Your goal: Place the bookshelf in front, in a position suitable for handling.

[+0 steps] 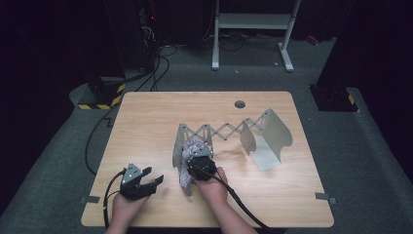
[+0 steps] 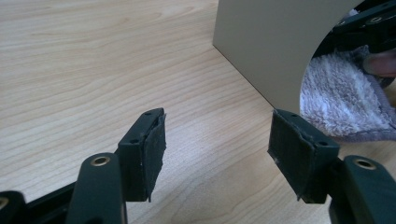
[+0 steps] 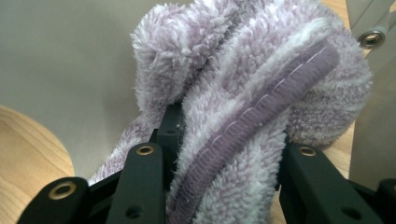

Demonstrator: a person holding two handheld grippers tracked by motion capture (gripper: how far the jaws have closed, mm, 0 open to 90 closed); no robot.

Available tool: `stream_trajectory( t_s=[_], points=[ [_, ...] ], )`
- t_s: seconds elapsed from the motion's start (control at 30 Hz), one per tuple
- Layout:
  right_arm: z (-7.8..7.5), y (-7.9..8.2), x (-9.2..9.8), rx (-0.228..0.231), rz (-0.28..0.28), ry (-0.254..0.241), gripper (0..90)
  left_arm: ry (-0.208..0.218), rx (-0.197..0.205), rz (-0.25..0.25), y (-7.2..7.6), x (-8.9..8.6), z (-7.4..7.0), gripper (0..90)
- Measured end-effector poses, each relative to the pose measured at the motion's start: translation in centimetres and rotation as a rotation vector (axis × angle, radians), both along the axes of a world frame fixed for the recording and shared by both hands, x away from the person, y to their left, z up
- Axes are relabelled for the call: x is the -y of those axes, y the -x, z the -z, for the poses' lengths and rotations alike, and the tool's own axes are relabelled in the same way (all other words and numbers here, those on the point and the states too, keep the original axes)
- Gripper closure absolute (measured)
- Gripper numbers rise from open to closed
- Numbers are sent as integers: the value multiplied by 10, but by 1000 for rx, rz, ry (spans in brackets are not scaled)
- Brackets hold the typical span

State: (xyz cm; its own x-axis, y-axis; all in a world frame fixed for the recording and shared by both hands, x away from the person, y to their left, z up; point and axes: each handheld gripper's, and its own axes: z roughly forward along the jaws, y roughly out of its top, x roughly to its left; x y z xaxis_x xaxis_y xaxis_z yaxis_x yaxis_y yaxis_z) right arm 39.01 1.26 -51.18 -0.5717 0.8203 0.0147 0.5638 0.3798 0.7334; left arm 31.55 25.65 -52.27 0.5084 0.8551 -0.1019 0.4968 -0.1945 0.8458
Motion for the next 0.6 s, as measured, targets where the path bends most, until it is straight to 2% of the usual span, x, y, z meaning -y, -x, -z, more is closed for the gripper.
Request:
stream_trajectory(
  t_s=[0.07, 0.1, 0.13, 0.17, 0.2, 0.23, 0.27, 0.3, 0.33, 0.43, 0.47, 0.53, 0.57, 0.6],
  points=[
    [-2, 1, 0, 6, -7, 1, 626, -2, -1, 5, 0, 1, 0, 365],
    [-7, 6, 2, 30, -15, -7, 626, -4, -1, 7, 0, 1, 0, 365],
    [-7, 6, 2, 30, -15, -7, 626, -4, -1, 7, 0, 1, 0, 365],
    [-13, 13, 4, 57, -27, -26, 626, -1, -2, 4, 0, 0, 1, 365],
    [-13, 13, 4, 57, -27, -26, 626, -1, -2, 4, 0, 0, 1, 365],
    [-20, 21, 9, 86, -43, -41, 625, 0, -4, 4, 0, 1, 1, 365],
    [-20, 21, 9, 86, -43, -41, 625, 0, -5, 3, 0, 1, 1, 365],
    [-27, 31, 16, 106, -61, -64, 624, 1, -7, 4, 0, 2, 1, 365],
    [-27, 31, 16, 106, -61, -64, 624, 1, -7, 4, 0, 2, 1, 365],
    [-34, 48, 30, 136, -86, -92, 621, 3, -8, 6, 1, 3, 1, 365],
    [-35, 59, 41, 144, -93, -112, 619, 7, -8, 9, 1, 4, 1, 364],
    [-35, 65, 47, 152, -94, -116, 617, 8, -10, 9, 2, 5, 1, 364],
    [-33, 73, 59, 159, -85, -122, 615, 8, -12, 11, 2, 5, 1, 363],
    [-33, 73, 59, 159, -85, -122, 615, 10, -12, 13, 2, 6, 1, 363]
  ],
)
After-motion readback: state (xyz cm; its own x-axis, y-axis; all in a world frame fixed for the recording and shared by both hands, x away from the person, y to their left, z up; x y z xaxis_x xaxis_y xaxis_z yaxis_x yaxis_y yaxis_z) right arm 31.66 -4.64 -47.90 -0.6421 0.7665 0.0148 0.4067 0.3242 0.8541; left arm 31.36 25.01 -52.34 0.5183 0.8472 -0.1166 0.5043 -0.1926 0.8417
